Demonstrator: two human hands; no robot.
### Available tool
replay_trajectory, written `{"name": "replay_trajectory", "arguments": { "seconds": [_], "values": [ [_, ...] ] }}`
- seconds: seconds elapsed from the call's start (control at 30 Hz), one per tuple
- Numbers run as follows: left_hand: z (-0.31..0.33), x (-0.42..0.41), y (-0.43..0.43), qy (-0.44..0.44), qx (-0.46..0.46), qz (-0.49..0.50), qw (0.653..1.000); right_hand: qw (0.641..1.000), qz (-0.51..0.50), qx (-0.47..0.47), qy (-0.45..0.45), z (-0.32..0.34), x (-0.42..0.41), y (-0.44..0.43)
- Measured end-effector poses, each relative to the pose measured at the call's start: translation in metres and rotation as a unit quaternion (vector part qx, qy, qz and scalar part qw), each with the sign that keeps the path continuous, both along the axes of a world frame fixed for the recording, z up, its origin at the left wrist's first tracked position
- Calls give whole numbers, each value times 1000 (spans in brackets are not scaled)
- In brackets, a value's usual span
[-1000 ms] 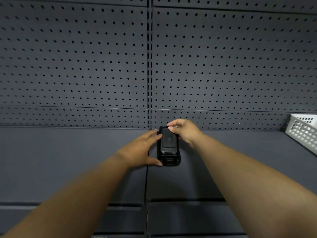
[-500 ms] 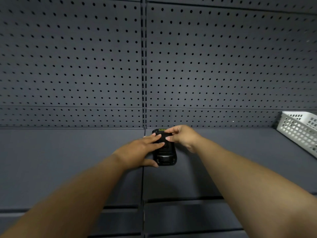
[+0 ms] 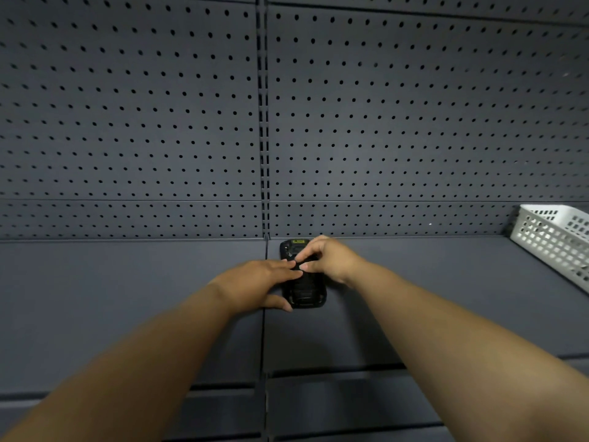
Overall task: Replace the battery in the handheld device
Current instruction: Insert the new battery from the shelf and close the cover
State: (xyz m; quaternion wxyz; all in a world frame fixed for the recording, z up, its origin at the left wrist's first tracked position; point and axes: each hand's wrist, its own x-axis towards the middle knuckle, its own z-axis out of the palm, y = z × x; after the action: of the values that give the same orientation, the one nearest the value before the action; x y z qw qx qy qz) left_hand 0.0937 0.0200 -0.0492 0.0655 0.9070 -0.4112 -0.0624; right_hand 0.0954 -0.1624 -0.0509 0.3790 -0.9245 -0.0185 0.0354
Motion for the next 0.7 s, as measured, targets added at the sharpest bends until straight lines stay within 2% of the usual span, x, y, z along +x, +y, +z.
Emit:
{"name": "replay_trajectory", "arguments": {
  "seconds": [0.13, 0.23, 0.47, 0.7],
  "values": [
    [-1, 1, -1, 2, -3, 9, 1000, 999, -20, -35, -32, -1, -3, 0],
    [0, 2, -2, 6, -5, 13, 1000, 988, -41, -138, -47, 0, -6, -11],
    [5, 1, -4, 9, 13, 7, 1000, 955, 22, -295, -28, 6, -14, -12],
    [6, 0, -5, 11, 16, 11, 1000, 922, 50, -380, -51, 15, -18, -9]
  ]
}}
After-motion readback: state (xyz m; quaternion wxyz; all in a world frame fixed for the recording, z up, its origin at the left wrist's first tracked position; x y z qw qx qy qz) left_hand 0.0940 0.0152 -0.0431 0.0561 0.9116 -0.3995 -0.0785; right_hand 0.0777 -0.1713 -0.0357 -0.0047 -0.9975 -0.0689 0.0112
